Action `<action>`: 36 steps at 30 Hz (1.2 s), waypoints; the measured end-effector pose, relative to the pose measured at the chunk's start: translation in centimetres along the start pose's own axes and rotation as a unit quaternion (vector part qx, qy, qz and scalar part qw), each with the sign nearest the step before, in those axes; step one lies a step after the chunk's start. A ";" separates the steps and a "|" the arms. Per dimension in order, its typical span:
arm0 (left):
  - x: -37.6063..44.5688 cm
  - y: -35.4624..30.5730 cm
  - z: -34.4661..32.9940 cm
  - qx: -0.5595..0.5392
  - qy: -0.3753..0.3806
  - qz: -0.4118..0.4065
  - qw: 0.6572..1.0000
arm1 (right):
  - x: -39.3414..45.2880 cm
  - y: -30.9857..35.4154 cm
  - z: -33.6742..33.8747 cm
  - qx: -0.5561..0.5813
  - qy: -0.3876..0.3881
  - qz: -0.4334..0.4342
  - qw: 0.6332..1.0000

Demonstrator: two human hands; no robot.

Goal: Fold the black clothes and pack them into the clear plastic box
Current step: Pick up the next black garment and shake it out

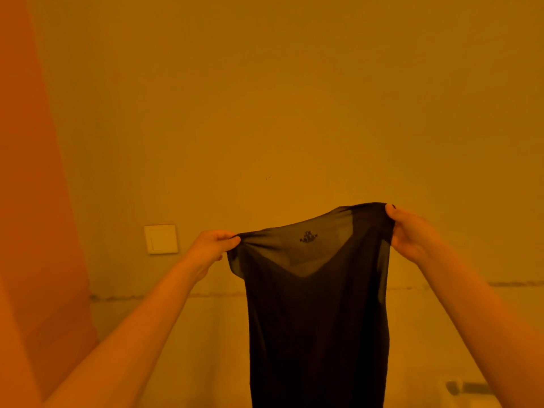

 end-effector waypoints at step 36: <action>-1.4 3.4 -6.0 0.023 0.285 0.021 0.958 | 0.7 0.0 2.1 -0.095 0.002 0.002 0.995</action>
Point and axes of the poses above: each hand's wrist, its own x-axis towards the middle knuckle, its own z-axis out of the back of the hand, y = z × x, the point moved 10 cm from there along x, towards the middle knuckle, and after that the axes turned 12 degrees about y, right-handed, at the moved point
